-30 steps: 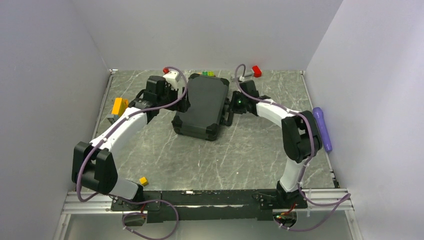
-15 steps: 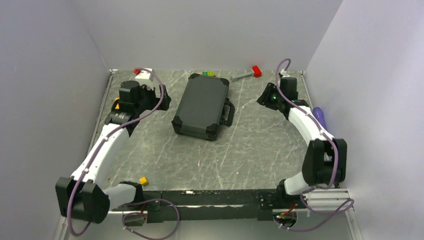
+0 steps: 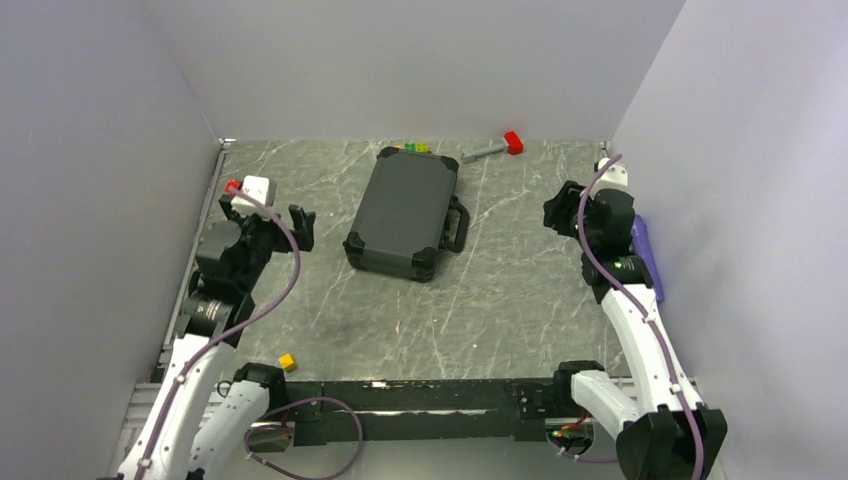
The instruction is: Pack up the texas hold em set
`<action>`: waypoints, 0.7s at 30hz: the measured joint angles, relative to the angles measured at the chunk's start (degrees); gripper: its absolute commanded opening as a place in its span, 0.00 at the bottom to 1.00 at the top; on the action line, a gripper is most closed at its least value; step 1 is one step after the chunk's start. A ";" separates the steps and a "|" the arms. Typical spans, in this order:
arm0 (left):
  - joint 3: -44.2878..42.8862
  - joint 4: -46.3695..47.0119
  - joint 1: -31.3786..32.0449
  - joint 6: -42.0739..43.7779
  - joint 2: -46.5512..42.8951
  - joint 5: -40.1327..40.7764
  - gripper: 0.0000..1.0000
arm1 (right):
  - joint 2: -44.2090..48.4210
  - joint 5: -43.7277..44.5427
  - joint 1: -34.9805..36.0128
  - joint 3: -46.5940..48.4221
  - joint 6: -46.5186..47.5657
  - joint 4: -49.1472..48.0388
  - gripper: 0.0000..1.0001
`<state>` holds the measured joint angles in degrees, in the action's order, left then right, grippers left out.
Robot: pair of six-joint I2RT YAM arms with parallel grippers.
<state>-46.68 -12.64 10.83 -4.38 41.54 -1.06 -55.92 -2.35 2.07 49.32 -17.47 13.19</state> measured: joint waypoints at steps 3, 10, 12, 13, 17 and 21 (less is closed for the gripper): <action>2.80 -0.07 0.02 0.74 -4.79 1.60 0.99 | 3.15 2.73 0.00 -2.05 1.55 0.00 0.53; 5.68 -0.90 0.02 1.29 -10.73 6.16 0.99 | 6.01 5.62 0.00 -2.71 3.78 -1.07 0.55; 5.84 -0.94 0.02 1.55 -11.15 6.99 0.99 | 6.03 5.90 0.00 -2.71 4.04 -1.20 0.55; 5.90 -0.98 0.00 1.64 -11.34 7.19 0.99 | 6.03 5.99 0.00 -2.71 4.24 -1.20 0.55; 5.92 -0.98 0.00 1.62 -10.86 7.63 0.99 | 6.49 6.78 0.00 -2.82 4.96 -1.22 0.56; 5.86 -1.70 0.02 1.05 -9.01 7.63 0.99 | 8.09 7.23 0.00 -3.08 5.57 -1.22 0.57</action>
